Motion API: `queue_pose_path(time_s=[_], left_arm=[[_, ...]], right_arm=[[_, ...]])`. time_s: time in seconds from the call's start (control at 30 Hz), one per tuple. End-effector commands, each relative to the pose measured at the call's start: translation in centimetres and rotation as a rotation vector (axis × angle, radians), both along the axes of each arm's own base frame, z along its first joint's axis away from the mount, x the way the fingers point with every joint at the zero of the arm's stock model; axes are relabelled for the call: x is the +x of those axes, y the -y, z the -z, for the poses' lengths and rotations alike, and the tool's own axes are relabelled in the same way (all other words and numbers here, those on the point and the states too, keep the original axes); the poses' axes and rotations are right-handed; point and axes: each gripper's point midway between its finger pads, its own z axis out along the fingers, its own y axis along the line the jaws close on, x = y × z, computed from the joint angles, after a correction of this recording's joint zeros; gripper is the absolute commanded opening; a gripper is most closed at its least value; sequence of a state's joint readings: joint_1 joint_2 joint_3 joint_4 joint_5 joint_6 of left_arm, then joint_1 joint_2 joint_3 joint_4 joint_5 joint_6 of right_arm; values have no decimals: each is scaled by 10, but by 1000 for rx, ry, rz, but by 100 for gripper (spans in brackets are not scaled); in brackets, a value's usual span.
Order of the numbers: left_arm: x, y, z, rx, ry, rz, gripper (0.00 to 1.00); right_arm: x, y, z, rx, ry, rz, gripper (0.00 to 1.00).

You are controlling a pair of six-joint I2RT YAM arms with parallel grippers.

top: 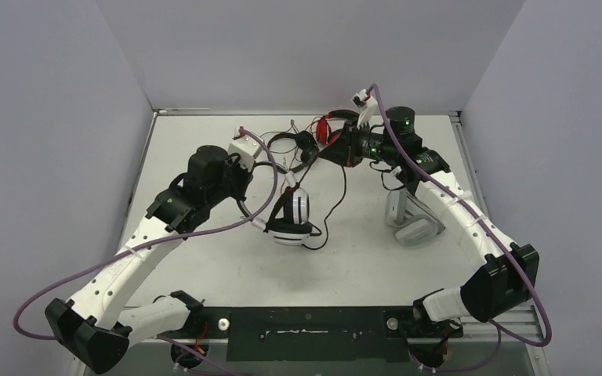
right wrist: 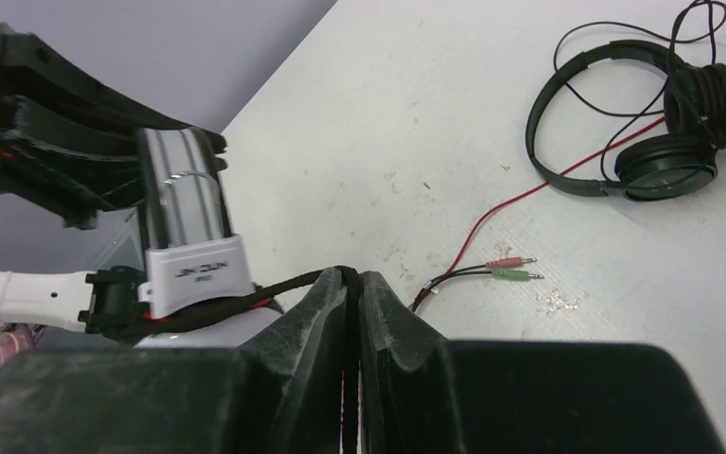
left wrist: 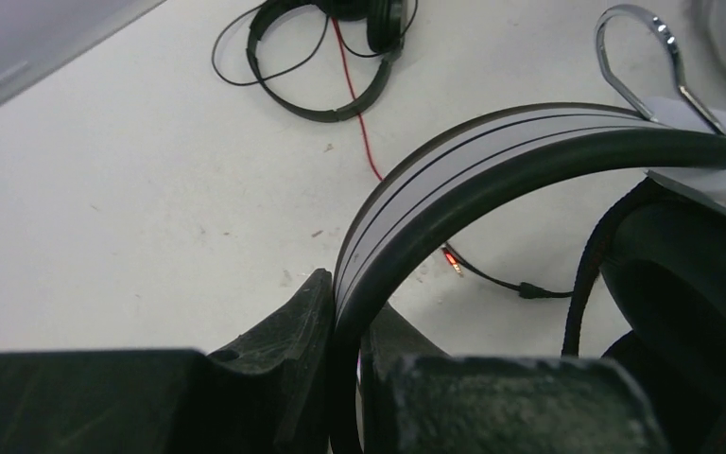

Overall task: Wrap the headphones
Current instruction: Wrap the headphones cable around the headphones.

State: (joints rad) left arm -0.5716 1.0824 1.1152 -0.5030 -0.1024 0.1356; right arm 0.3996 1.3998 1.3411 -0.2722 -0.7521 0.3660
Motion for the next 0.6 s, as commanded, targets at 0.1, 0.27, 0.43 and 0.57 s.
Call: queue_pose_path(time_s=[0.1, 0.27, 0.43, 0.57], left_arm=[[-23, 33, -106, -510, -107, -77, 0], [-29, 53, -127, -649, -257, -91, 0], [-33, 76, -137, -817, -367, -55, 0], [-31, 83, -140, -918, -422, -86, 0]], right_arm=[[9, 7, 1, 72, 158, 57, 18], [-11, 7, 13, 171, 204, 43, 25], [-23, 9, 34, 205, 201, 43, 32], [-32, 7, 42, 224, 223, 28, 41]])
